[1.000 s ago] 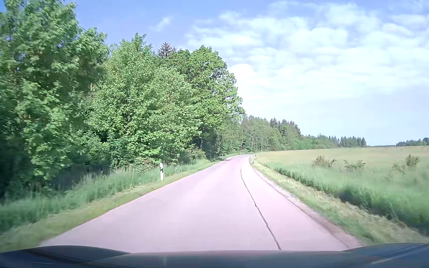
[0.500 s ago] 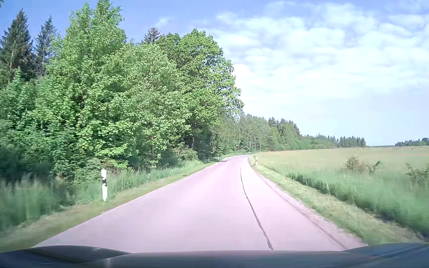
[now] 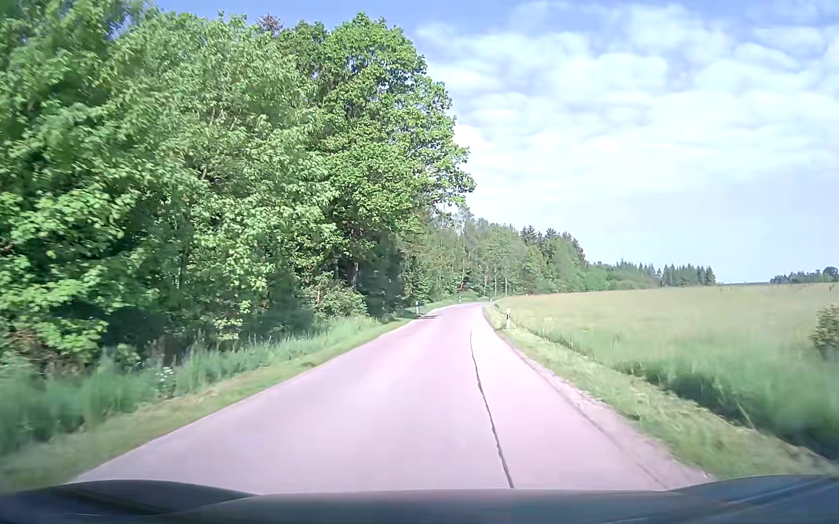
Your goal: Follow the waypoints while adhering to traffic rules and regulations
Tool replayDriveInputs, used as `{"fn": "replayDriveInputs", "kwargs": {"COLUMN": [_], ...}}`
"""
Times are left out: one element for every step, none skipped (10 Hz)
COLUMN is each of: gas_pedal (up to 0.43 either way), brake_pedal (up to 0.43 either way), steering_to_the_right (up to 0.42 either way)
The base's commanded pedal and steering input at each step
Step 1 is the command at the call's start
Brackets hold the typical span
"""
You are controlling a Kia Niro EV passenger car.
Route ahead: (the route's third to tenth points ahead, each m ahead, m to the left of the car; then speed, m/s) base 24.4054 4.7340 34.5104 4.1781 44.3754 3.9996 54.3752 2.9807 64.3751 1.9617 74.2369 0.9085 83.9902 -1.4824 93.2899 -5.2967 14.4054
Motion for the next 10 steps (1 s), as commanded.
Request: {"fn": "replayDriveInputs", "kwargs": {"gas_pedal": [0.189, 0.189, 0.177, 0.169, 0.118, 0.110, 0.110, 0.110, 0.110, 0.110], "brake_pedal": [0.000, 0.000, 0.000, 0.000, 0.000, 0.000, 0.000, 0.000, 0.000, 0.000], "steering_to_the_right": [0.001, 0.002, 0.002, 0.002, 0.002, 0.002, 0.002, 0.003, 0.003, 0.003]}}
